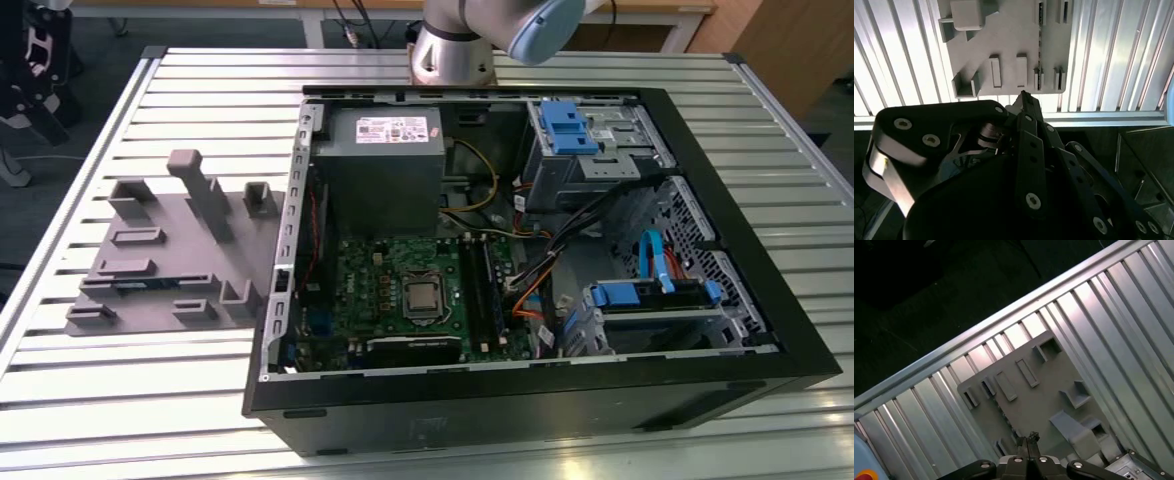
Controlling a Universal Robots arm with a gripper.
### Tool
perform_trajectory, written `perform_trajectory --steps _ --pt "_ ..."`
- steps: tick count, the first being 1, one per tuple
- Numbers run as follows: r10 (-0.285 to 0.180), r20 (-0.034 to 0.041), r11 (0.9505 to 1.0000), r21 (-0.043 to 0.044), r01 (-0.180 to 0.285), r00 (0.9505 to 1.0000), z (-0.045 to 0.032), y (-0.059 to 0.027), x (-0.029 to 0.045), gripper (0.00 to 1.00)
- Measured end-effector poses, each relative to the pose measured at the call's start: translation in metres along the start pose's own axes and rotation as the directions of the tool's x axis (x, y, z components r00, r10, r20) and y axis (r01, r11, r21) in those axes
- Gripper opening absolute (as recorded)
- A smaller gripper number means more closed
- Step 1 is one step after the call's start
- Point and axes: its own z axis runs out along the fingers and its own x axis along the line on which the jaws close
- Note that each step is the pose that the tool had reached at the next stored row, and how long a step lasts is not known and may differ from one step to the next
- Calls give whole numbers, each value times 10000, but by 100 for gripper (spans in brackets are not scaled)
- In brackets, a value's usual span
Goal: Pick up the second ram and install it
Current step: 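Pick up the second ram and move it above second insertion slot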
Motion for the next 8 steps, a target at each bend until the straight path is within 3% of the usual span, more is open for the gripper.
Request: perform_trajectory --steps 4,8 --pt "-396 -14 9992 -9 396 9992 0 1 1 11" --pt "-955 -32 9954 -22 955 9954 0 1 1 11"
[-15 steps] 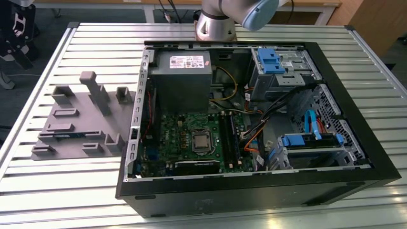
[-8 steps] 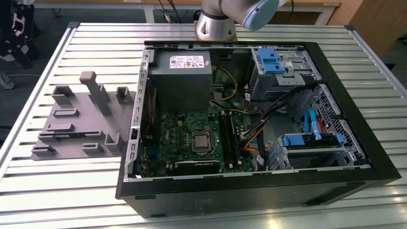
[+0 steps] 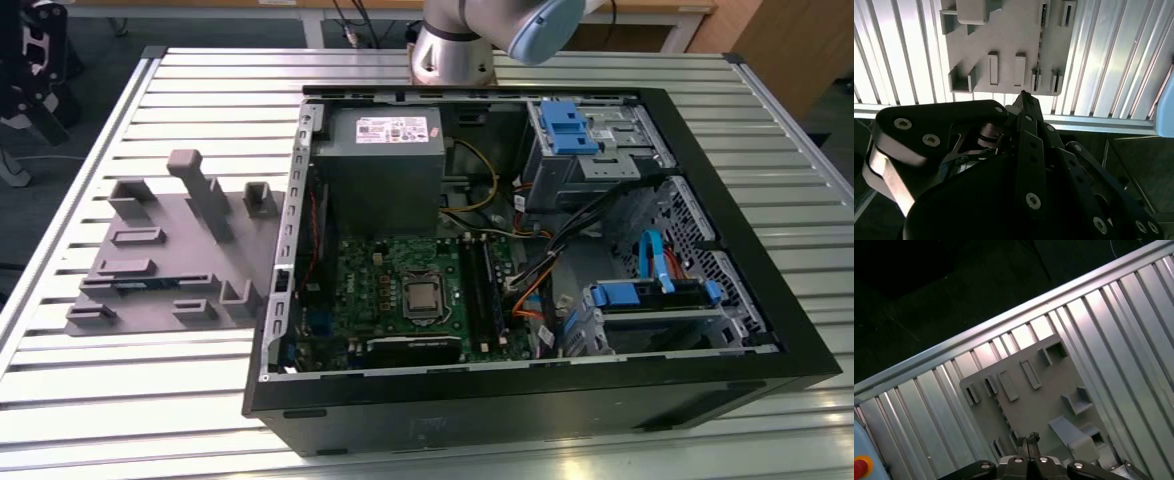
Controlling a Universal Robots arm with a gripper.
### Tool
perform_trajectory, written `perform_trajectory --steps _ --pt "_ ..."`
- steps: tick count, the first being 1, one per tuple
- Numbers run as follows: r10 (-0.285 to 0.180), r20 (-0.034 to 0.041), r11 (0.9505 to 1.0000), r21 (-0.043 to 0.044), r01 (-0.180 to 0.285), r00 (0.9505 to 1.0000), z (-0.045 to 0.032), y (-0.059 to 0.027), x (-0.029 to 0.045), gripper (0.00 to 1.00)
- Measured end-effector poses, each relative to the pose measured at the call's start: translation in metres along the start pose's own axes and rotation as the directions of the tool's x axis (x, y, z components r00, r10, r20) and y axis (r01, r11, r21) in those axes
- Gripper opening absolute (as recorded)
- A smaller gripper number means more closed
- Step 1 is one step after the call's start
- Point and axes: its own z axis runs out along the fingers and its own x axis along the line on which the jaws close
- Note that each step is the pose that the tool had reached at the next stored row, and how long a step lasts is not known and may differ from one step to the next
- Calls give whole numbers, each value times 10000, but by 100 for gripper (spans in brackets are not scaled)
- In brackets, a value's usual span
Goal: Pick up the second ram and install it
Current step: 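Pick up the second ram and move it above second insertion slot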
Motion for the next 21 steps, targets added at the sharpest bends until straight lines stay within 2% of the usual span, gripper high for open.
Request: perform_trajectory --steps 4,10,21 --pt "-552 -18 9985 -12 552 9985 1 0 0 11" --pt "-1228 -40 9924 -28 1228 9924 2 5 5 11" --pt "-1884 -60 9821 -45 1884 9821 2 7 7 11"
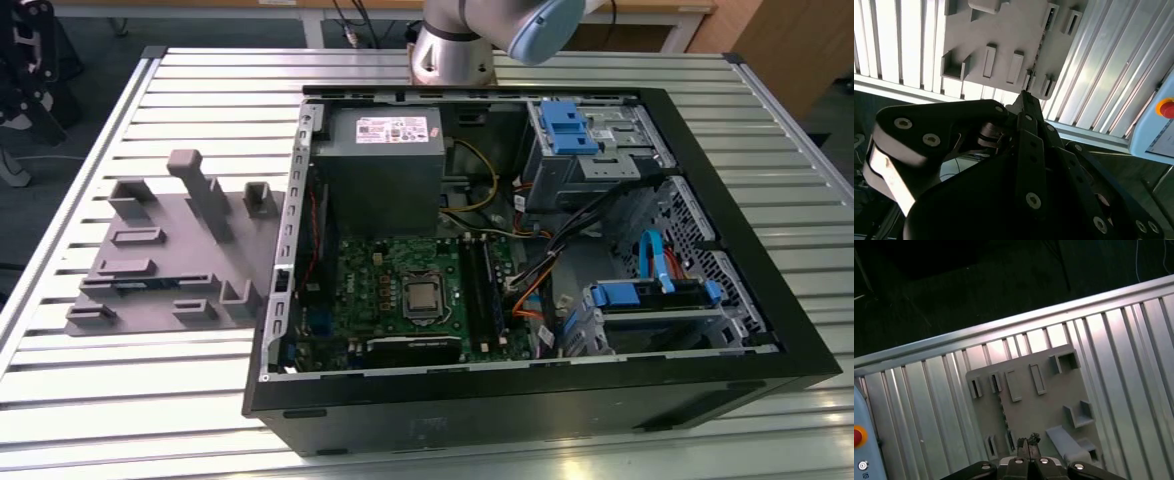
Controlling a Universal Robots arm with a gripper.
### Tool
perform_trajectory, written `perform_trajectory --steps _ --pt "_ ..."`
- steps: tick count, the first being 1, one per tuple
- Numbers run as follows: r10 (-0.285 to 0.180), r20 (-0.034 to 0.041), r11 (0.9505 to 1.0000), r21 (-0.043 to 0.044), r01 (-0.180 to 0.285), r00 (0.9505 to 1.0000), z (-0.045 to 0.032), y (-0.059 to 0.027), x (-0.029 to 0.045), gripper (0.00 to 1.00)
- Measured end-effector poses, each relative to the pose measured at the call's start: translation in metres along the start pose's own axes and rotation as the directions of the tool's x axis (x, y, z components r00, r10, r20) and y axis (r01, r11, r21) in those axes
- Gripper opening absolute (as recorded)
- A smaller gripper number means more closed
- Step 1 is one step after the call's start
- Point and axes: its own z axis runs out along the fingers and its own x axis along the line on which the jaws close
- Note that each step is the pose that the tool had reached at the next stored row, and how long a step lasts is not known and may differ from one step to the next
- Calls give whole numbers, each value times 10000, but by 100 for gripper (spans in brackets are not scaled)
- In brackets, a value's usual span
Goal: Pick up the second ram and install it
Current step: 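Pick up the second ram and move it above second insertion slot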
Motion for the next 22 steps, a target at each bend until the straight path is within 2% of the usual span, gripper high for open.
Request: perform_trajectory --steps 11,22 --pt "-542 -19 9985 -13 542 9985 0 2 2 11" --pt "-1046 -35 9945 -24 1046 9945 0 5 6 11"
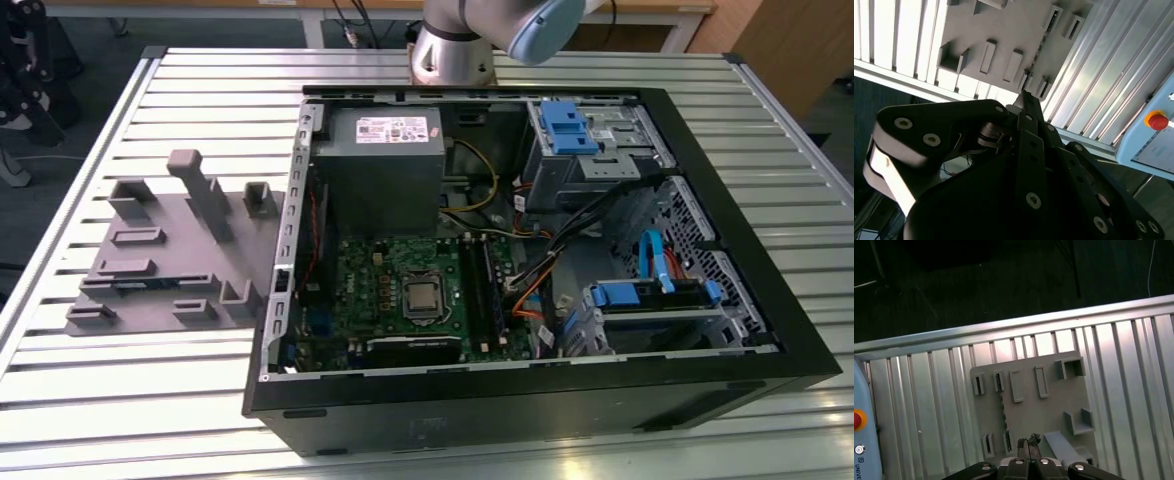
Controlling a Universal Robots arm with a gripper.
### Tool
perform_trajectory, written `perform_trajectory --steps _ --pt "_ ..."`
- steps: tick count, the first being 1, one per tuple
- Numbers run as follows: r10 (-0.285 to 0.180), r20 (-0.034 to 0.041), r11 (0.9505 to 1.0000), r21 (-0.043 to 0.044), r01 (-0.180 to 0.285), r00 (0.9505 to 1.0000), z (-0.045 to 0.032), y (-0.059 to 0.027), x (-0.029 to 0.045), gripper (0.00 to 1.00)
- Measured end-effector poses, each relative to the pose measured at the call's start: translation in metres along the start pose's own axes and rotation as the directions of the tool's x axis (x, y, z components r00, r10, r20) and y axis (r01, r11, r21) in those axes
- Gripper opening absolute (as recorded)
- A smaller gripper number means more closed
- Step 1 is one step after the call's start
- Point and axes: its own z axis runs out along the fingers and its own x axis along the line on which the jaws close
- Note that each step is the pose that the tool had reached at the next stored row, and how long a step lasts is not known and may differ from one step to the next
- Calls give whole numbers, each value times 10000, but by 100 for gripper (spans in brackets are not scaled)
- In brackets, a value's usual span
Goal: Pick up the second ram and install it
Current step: 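Pick up the second ram and move it above second insertion slot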
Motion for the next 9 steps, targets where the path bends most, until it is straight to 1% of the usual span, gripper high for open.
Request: perform_trajectory --steps 9 --pt "-415 -13 9991 -8 415 9991 1 3 1 11"
